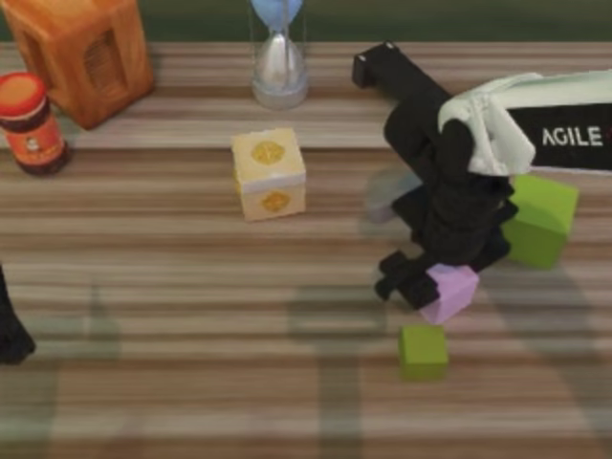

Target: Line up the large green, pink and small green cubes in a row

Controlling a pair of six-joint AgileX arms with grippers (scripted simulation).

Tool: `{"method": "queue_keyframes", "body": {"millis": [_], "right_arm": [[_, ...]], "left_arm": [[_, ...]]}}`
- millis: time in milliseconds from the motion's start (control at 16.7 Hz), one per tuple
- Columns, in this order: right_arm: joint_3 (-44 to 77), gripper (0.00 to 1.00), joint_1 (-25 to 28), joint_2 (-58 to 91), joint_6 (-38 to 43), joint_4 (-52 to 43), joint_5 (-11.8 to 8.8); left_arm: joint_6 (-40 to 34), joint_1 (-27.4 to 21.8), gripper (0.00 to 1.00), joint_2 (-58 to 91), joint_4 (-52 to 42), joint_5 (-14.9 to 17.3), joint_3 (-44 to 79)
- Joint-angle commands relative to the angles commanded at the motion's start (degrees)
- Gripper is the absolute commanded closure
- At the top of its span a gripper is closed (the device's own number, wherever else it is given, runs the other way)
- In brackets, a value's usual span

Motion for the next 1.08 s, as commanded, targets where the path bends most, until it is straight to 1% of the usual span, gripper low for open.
{"method": "queue_keyframes", "body": {"millis": [180, 480, 900, 1080], "right_arm": [[1.8, 1.0, 0.1, -0.8, 0.0, -2.4, 0.0], [7.7, 1.0, 0.5, -4.8, -0.1, -12.8, 0.0], [8.4, 1.0, 0.6, -5.2, 0.7, -13.8, 0.0], [9.2, 1.0, 2.9, -4.9, 6.5, -14.5, 0.1]], "left_arm": [[0.0, 0.0, 0.0, 0.0, 0.0, 0.0, 0.0], [0.0, 0.0, 0.0, 0.0, 0.0, 0.0, 0.0], [0.0, 0.0, 0.0, 0.0, 0.0, 0.0, 0.0], [0.0, 0.0, 0.0, 0.0, 0.0, 0.0, 0.0]]}}
